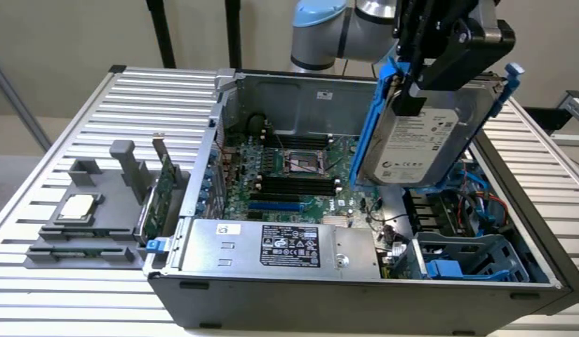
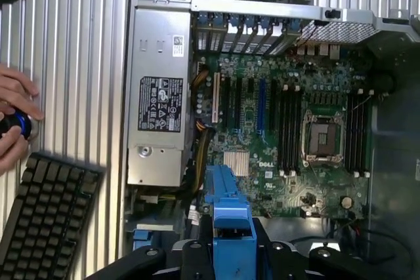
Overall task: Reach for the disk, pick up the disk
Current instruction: 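Pick up the disk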
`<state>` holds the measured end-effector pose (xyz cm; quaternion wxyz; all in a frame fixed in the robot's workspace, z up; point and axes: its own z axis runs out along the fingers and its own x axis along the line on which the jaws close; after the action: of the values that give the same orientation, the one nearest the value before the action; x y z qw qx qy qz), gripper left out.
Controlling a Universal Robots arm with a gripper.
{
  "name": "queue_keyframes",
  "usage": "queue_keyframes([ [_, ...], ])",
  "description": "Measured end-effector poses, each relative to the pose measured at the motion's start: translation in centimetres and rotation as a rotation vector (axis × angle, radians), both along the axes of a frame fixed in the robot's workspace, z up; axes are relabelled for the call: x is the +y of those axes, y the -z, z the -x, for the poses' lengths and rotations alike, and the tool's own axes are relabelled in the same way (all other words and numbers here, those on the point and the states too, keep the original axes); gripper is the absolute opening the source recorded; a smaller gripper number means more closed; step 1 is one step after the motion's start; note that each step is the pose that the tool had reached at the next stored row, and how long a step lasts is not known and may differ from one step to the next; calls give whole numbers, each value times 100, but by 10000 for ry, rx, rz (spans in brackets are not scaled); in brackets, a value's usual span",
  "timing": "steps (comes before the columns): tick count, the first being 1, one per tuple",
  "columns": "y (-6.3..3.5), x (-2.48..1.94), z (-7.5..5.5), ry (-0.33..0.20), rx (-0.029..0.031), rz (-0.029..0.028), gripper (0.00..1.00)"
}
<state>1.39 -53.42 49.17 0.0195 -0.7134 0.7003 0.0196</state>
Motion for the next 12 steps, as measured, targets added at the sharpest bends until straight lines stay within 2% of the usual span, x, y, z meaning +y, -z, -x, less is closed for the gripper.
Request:
queue_keyframes([
  [12,2,-231,-477,0,0,0,33],
])
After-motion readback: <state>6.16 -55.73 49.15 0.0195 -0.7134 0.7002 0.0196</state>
